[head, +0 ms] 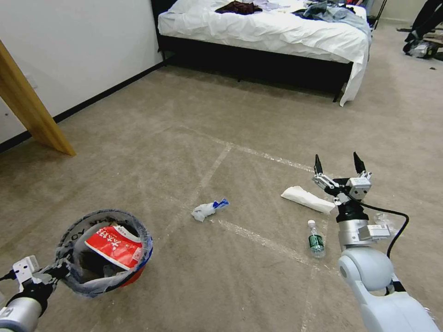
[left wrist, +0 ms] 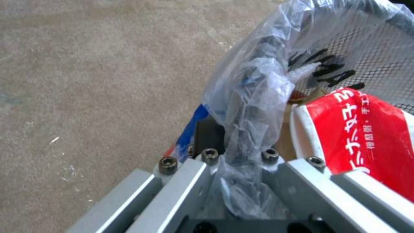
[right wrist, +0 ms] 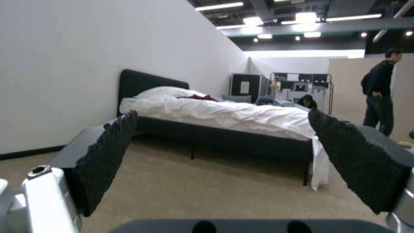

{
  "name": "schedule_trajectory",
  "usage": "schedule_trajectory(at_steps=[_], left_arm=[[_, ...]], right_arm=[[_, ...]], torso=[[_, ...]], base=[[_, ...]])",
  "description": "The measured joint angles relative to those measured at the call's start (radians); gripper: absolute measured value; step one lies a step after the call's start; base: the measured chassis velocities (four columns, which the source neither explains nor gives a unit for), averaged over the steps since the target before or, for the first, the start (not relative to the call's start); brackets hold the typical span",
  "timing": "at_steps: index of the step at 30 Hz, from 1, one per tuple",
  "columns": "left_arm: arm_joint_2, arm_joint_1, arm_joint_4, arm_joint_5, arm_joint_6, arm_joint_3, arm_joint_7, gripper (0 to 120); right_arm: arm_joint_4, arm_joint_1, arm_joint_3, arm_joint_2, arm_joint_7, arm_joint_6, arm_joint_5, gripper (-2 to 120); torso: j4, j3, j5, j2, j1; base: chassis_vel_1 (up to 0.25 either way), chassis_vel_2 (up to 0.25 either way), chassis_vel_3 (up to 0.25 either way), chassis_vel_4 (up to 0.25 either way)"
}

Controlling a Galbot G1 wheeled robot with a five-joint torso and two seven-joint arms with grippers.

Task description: Pick up the trash bin and place the garbage on the floor into it.

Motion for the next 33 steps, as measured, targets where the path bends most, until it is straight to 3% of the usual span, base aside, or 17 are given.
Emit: schedule_trajectory(at_steps=[6, 23, 33], left_arm=[[0.003, 0.0, 0.002, -0.002, 0.0, -0.001, -0.001, 1], [0.013, -0.006, 0.016, -0.018, 0.002, -0.009, -0.008, 1], [0.009, -0.005, 0.016, -0.018, 0.002, -0.009, -0.009, 1]], right_arm=[[-0.002, -0.001, -0.002, 0.003, 0.0, -0.002, -0.005, 100], [-0.005, -0.01, 0.007, 0.006, -0.005, 0.008, -0.012, 100], [-0.007, -0.012, 0.006, 0.001, -0.016, 0.016, -0.015, 100]], torso=[[-0.0001, 0.0, -0.0001, 0.0, 0.0], [0.0, 0.0, -0.0001, 0.0, 0.0], [0.0, 0.0, -0.0001, 0.0, 0.0]], base=[[-0.038, 0.042, 0.046, -0.039], [-0.178, 0.171, 0.166, -0.173], [-0.02, 0.01, 0.013, -0.014]])
